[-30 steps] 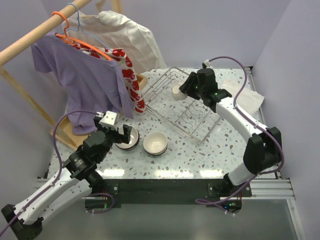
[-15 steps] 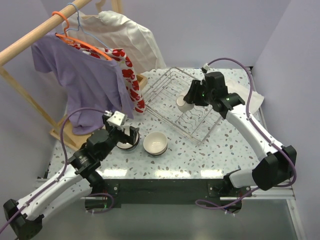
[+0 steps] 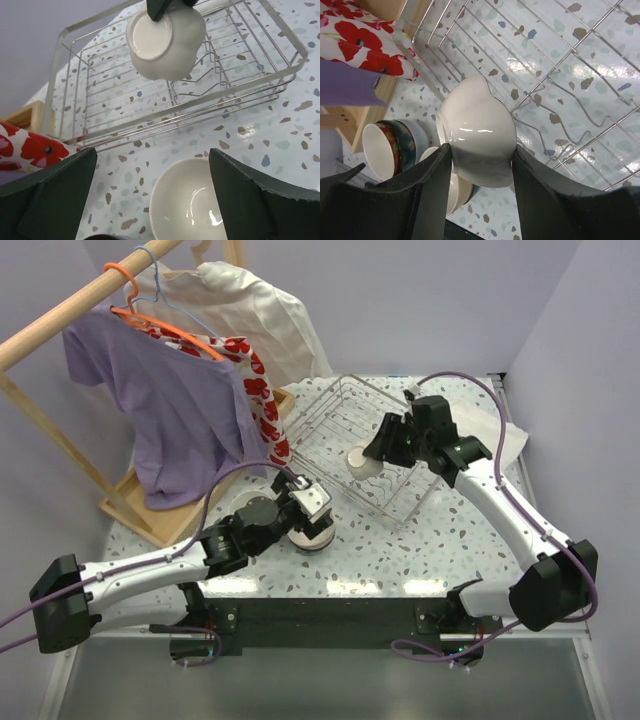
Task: Unload the bowls from the dish rack
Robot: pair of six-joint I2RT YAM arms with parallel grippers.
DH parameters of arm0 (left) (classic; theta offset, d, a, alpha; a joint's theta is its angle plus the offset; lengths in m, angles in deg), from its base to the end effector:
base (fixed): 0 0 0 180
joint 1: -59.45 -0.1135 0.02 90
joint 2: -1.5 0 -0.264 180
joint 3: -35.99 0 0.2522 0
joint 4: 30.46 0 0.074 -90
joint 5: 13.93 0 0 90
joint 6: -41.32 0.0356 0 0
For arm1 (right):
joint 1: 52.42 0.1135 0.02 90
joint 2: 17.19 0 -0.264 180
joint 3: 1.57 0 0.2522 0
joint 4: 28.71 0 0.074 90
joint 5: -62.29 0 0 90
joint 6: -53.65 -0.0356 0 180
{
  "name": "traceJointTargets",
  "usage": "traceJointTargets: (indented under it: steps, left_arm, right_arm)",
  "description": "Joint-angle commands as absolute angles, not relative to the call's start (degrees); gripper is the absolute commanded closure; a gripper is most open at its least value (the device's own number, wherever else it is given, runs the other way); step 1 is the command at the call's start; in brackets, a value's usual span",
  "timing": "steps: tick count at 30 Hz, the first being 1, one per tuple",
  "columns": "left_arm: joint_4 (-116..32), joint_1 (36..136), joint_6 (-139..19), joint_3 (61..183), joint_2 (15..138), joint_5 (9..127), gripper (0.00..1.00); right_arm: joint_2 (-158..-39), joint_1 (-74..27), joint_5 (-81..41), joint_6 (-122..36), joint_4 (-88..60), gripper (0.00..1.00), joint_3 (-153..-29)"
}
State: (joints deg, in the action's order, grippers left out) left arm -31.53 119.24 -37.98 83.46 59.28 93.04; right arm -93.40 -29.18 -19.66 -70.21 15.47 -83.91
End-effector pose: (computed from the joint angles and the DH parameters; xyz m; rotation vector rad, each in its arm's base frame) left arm 0.1264 -0.1964 0.2704 0.8408 1.5628 -0.3601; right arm 0.2680 0.1205 0.3295 0.1354 2.3163 0.6833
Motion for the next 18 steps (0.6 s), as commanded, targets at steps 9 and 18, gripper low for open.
traceJointTargets:
  steps: [9,18]
  left_arm:
    - [2.79,124.92,-15.65,84.47,75.13,104.89,0.0]
    - [15.54,125.98,-5.54,86.84,86.22,107.53,0.0]
  right_arm:
    - [-88.74,-28.96,-11.72,-79.94,6.76,1.0,-80.46]
    - [-87.94,-29.04,-9.35,-82.75,4.65,1.0,-78.88]
